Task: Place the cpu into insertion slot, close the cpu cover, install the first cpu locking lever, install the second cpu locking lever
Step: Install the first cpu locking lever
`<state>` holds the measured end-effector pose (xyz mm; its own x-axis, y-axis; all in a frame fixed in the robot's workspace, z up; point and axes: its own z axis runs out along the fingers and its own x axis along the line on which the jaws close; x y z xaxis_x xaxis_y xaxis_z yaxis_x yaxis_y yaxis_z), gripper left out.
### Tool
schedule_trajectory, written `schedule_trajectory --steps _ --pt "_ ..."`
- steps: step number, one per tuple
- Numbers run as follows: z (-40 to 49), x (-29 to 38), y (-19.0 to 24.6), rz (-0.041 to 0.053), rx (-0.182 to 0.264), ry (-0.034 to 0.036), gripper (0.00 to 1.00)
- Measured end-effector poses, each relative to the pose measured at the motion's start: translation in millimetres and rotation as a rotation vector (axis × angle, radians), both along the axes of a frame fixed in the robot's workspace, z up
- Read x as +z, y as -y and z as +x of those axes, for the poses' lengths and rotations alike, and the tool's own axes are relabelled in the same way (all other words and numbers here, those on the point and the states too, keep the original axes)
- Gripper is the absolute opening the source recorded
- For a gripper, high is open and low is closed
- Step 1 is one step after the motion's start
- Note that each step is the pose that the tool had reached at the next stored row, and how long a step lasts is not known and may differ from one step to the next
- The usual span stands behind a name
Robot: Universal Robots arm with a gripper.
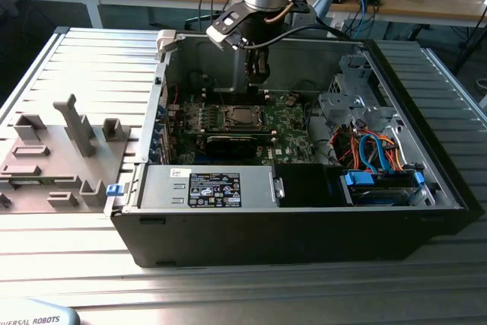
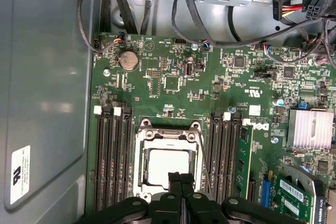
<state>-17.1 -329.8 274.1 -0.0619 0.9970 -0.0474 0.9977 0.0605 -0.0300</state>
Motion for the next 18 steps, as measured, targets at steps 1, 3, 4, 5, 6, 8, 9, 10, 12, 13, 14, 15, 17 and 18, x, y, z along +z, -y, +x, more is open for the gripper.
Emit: schedule_trajectory --steps 1,3,4,5,6,8,9,10,12,13,14,15,17,18 --pt "0.0 0.0 0.0 0.0000 0.002 0.0000 0.11" --pt "0.0 0.0 0.0 -0.0001 0.006 0.0000 0.11" --pt "0.0 0.0 0.0 0.0000 0.007 0.0000 0.11" --pt "0.0 0.0 0.0 -0.0001 0.010 0.0000 0.11" --pt "0.0 0.0 0.0 -0.0001 0.013 0.0000 0.11" --pt "0.0 0.0 0.0 0.0000 0.016 -0.0001 0.11" --pt "0.0 0.0 0.0 -0.0001 0.018 0.0000 0.11" --pt "0.0 0.0 0.0 -0.0001 0.020 0.0000 0.11" --pt "0.0 0.0 0.0 0.0000 0.023 0.0000 0.11" --pt "0.0 0.0 0.0 -0.0001 0.025 0.0000 0.11" --pt "0.0 0.0 0.0 -0.0001 0.026 -0.0001 0.11" --pt "0.0 0.0 0.0 0.0000 0.030 0.0000 0.11" --pt "0.0 0.0 0.0 -0.0001 0.036 0.0000 0.11" --pt "0.0 0.0 0.0 0.0000 0.038 0.0000 0.11"
